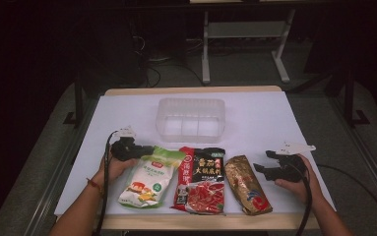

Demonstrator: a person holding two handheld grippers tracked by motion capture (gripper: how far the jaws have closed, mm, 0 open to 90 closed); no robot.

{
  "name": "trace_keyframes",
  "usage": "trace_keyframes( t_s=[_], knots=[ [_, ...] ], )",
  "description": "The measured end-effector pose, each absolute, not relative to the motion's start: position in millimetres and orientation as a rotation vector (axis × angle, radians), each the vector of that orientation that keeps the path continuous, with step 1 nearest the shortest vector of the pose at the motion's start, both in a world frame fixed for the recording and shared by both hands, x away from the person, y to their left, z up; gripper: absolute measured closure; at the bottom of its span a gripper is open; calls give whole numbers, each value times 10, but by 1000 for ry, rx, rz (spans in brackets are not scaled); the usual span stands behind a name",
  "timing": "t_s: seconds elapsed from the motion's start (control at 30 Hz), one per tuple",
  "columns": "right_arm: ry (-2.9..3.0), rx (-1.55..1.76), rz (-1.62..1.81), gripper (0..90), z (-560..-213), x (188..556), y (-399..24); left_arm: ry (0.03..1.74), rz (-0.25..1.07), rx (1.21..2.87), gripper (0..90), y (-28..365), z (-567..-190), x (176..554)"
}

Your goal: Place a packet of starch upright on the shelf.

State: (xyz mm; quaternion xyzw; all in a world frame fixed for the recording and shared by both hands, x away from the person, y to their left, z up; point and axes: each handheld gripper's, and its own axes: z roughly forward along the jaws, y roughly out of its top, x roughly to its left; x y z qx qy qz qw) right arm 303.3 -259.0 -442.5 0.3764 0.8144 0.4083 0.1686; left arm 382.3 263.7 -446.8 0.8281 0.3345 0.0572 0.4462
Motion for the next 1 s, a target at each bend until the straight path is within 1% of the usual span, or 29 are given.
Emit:
trace_keyframes(
  t_s=[0.1,0.13,0.23,0.47,0.6,0.73,0.8,0.87,0.9,1.0],
  knots=[
    [2312,1069,1160,281,-4421,3029,-2593,832,163,2038,857,2708,-4429,3796],
    [2312,1069,1160,281,-4419,3027,-2595,850,180,2029,859,2799,-4414,3761],
    [2308,1078,1161,281,-4417,3025,-2604,871,197,2019,859,2904,-4406,3721],
    [2309,1080,1159,282,-4421,3034,-2607,895,202,1981,856,3201,-4371,3536],
    [2313,1080,1155,281,-4421,3035,-2594,887,190,1970,831,3303,-4374,3438],
    [2316,1079,1150,280,-4425,3040,-2589,889,179,1990,767,3343,-4437,3399],
    [2317,1078,1149,280,-4424,3041,-2586,890,148,2019,713,3332,-4492,3400],
    [2323,1073,1147,279,-4422,3038,-2582,881,137,2033,620,3307,-4523,3398],
    [2323,1073,1147,279,-4422,3038,-2582,880,119,2034,620,3298,-4525,3404],
    [2325,1074,1149,279,-4423,3040,-2587,858,44,2035,534,3253,-4539,3403]
  ],
)
